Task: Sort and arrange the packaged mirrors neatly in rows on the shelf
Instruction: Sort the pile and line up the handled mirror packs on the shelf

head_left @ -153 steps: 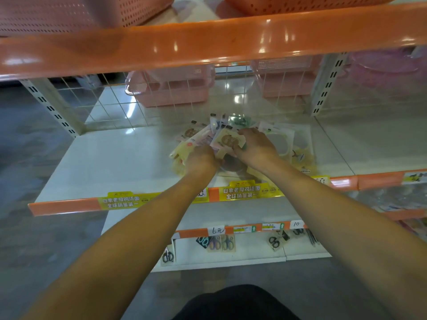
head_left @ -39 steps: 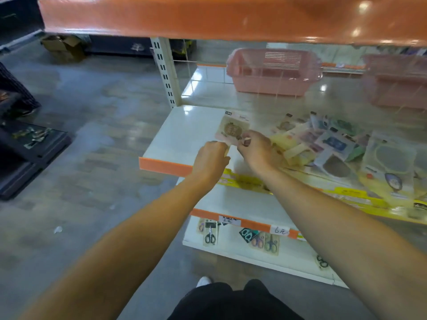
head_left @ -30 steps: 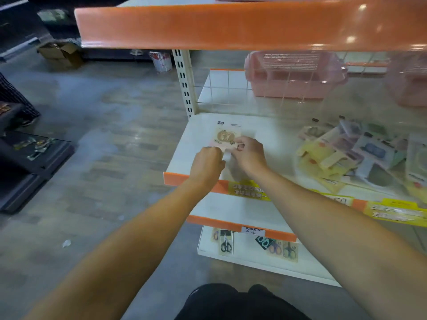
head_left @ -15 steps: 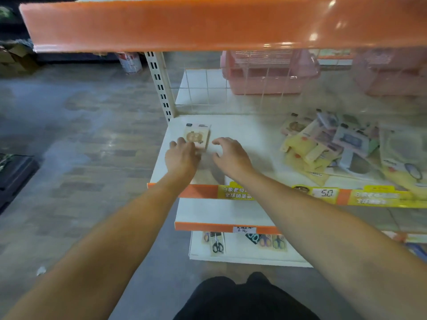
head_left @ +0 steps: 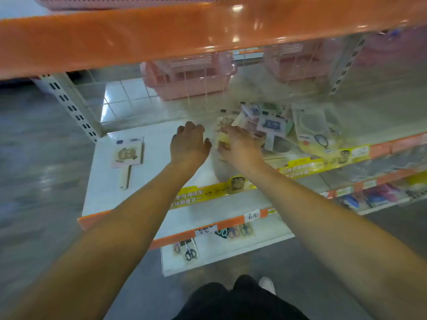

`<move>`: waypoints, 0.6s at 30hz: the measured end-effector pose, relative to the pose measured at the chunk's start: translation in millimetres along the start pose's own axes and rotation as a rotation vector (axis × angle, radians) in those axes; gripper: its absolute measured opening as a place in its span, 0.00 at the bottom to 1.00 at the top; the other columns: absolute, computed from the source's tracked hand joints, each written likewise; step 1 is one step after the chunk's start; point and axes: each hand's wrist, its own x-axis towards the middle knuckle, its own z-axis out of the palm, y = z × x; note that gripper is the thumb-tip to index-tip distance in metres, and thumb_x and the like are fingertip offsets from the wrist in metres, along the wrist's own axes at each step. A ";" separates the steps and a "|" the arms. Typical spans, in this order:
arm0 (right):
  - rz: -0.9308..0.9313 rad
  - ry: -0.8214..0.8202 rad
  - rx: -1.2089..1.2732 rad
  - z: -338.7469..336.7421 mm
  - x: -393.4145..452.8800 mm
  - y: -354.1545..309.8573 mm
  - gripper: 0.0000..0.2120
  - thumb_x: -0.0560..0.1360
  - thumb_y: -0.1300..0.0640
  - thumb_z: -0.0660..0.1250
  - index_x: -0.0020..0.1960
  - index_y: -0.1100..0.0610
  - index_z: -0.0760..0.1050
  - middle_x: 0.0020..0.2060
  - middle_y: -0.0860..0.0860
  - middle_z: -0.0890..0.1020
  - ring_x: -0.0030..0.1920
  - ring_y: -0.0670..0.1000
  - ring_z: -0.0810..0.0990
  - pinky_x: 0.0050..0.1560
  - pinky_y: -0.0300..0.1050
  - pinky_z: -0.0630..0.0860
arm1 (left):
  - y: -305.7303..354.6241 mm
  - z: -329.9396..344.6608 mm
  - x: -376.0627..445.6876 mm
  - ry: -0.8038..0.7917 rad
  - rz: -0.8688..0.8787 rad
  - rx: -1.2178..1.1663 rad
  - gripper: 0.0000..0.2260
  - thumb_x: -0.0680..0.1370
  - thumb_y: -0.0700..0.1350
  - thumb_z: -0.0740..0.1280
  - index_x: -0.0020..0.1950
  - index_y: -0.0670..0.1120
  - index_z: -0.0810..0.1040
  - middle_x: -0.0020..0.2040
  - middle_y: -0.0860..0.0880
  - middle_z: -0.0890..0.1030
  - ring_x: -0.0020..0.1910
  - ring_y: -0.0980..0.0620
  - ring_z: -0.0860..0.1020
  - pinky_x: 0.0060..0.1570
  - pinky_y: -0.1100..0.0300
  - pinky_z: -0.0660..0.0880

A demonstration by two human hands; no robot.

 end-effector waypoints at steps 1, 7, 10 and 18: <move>0.012 0.025 -0.021 -7.1 -2.1 10.4 0.21 0.75 0.53 0.66 0.67 0.55 0.72 0.61 0.55 0.78 0.63 0.58 0.73 0.57 0.51 0.71 | 11.9 3.8 2.4 -0.012 0.021 -0.016 0.16 0.78 0.50 0.62 0.63 0.45 0.75 0.61 0.44 0.73 0.60 0.43 0.71 0.52 0.51 0.72; 0.076 0.093 -0.007 -42.3 -8.6 61.5 0.20 0.73 0.54 0.68 0.65 0.57 0.74 0.57 0.59 0.79 0.59 0.61 0.76 0.57 0.52 0.74 | 74.2 25.5 13.2 -0.072 0.110 -0.032 0.17 0.78 0.52 0.62 0.64 0.47 0.74 0.64 0.45 0.71 0.62 0.43 0.70 0.54 0.51 0.71; 0.078 0.102 -0.014 -56.0 -6.9 85.3 0.20 0.73 0.53 0.68 0.64 0.56 0.75 0.56 0.58 0.80 0.58 0.61 0.77 0.56 0.52 0.75 | 96.4 33.9 18.6 -0.088 0.125 -0.042 0.18 0.78 0.52 0.62 0.64 0.46 0.73 0.67 0.44 0.70 0.65 0.43 0.69 0.56 0.51 0.71; 0.074 0.080 0.022 -80.7 -1.7 142.0 0.19 0.73 0.55 0.68 0.63 0.58 0.75 0.58 0.58 0.79 0.58 0.62 0.76 0.56 0.54 0.75 | 136.0 46.5 29.7 -0.116 0.057 -0.006 0.19 0.78 0.51 0.61 0.68 0.46 0.71 0.65 0.44 0.72 0.68 0.43 0.66 0.59 0.50 0.70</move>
